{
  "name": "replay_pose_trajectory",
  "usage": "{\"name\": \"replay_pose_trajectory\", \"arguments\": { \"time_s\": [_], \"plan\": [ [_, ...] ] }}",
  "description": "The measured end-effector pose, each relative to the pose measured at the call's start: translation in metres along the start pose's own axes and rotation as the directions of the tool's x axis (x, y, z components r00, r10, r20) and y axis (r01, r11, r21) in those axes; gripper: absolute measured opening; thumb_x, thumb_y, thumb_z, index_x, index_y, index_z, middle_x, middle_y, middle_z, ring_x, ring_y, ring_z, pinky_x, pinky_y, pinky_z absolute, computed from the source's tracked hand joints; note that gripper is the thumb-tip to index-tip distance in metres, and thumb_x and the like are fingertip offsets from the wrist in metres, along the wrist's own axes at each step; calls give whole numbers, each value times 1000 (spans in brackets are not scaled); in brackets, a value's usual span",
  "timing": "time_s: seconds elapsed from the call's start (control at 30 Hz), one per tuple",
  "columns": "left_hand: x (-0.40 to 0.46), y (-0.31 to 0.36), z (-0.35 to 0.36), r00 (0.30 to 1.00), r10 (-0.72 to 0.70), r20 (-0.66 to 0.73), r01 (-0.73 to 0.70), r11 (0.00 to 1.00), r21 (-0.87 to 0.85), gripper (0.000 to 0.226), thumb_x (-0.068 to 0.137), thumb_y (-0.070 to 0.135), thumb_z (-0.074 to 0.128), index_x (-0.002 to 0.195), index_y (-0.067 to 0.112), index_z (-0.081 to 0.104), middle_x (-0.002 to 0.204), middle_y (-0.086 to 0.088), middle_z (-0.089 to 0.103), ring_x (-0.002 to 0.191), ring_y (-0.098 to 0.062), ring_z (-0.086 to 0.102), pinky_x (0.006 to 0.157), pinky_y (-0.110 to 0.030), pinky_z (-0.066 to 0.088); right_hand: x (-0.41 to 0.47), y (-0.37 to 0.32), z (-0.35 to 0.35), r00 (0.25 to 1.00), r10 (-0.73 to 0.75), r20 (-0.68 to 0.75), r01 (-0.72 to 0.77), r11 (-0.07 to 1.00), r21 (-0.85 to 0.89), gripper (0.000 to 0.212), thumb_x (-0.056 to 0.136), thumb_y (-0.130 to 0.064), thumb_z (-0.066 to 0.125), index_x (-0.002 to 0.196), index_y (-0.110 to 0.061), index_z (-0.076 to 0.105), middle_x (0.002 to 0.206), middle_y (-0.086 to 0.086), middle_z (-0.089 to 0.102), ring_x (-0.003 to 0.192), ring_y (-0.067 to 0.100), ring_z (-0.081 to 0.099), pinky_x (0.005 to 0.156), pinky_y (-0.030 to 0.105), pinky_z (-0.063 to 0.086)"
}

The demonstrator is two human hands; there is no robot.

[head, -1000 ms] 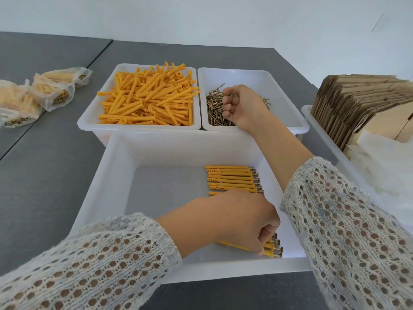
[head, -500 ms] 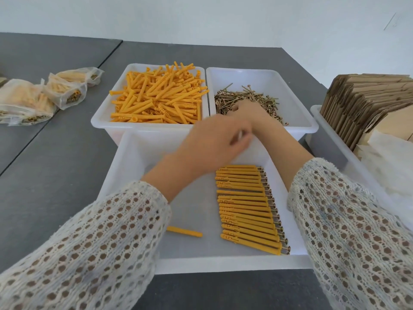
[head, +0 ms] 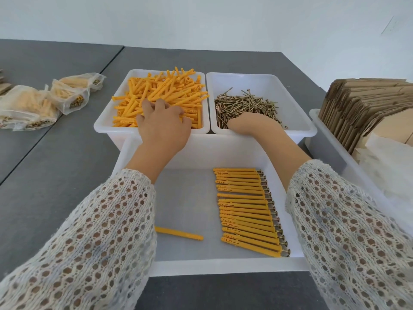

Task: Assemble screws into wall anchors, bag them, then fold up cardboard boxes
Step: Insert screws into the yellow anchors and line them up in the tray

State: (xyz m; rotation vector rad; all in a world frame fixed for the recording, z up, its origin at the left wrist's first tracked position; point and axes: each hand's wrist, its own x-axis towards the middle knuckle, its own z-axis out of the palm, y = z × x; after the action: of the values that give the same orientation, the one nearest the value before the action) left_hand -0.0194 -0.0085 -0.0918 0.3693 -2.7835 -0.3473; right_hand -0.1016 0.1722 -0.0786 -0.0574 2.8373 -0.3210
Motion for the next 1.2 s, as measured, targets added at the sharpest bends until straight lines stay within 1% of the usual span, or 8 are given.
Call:
{"name": "replay_pose_trajectory", "arguments": {
  "time_s": [0.17, 0.3, 0.43, 0.67, 0.83, 0.93, 1.07, 1.2],
  "plan": [
    [1, 0, -3, 1000, -2, 17, 2, 1000, -2, 33, 97, 29, 44, 124, 26, 63, 131, -7, 53, 132, -37, 28, 95, -47, 38, -4, 0, -2, 1000, -10, 18, 10, 1000, 5, 58, 83, -40, 35, 133, -13, 50, 136, 12, 52, 123, 35, 49, 107, 51, 37],
    [3, 0, -3, 999, 5, -35, -11, 988, -153, 28, 94, 13, 46, 108, 21, 69, 112, -6, 62, 131, -35, 33, 71, -40, 43, -4, 2, -1, 998, -20, -60, 23, 999, 47, 28, 85, -30, 38, 99, -11, 54, 104, 7, 59, 102, 32, 57, 99, 48, 45],
    [1, 4, 0, 987, 91, -134, -124, 958, -260, 33, 93, 4, 44, 105, 20, 70, 105, -5, 64, 116, -29, 48, 73, -41, 48, -2, 3, 2, 989, -1, -148, 19, 993, 121, 16, 86, -19, 39, 74, -13, 48, 81, 4, 55, 83, 28, 53, 87, 41, 45],
    [0, 12, 5, 974, 155, -163, -219, 821, -528, 20, 95, 13, 55, 108, 18, 70, 88, 0, 70, 70, -18, 61, 73, -41, 54, -3, 5, 7, 851, -18, -524, 88, 990, 110, 44, 105, -33, 21, 123, -5, 51, 117, 16, 53, 96, 32, 53, 72, 39, 37],
    [3, 10, 4, 994, 76, -81, -111, 742, -661, 15, 92, 16, 64, 105, 22, 65, 78, 10, 74, 71, -2, 65, 62, 0, 41, 0, 4, 6, 809, -54, -585, 276, 914, 297, 49, 106, -38, 24, 73, -12, 48, 68, 1, 50, 69, 24, 50, 66, 37, 42],
    [2, 13, 4, 996, 30, -89, -84, 714, -695, 5, 90, 20, 70, 94, 17, 68, 67, 9, 71, 66, 8, 63, 67, 6, 33, -1, 0, 4, 807, -104, -582, 439, 765, 472, 27, 103, -20, 40, 83, -10, 57, 75, 8, 67, 59, 21, 61, 71, 37, 54],
    [2, 16, 3, 997, 20, -72, -66, 696, -715, 8, 88, 24, 74, 88, 17, 70, 65, 7, 70, 63, 2, 63, 68, -1, 42, -7, -11, 8, 733, -216, -645, 584, 687, 433, 34, 89, 9, 42, 110, -10, 61, 97, 2, 70, 68, 21, 70, 65, 27, 54],
    [4, 15, 3, 998, 35, -46, -57, 722, -689, 10, 88, 25, 74, 91, 15, 74, 74, 4, 73, 69, -6, 67, 67, -14, 48, -15, -22, 15, 611, -281, -740, 705, 618, 348, 29, 93, -1, 40, 105, -10, 65, 91, 2, 72, 56, 13, 69, 55, 30, 52]
  ]
}}
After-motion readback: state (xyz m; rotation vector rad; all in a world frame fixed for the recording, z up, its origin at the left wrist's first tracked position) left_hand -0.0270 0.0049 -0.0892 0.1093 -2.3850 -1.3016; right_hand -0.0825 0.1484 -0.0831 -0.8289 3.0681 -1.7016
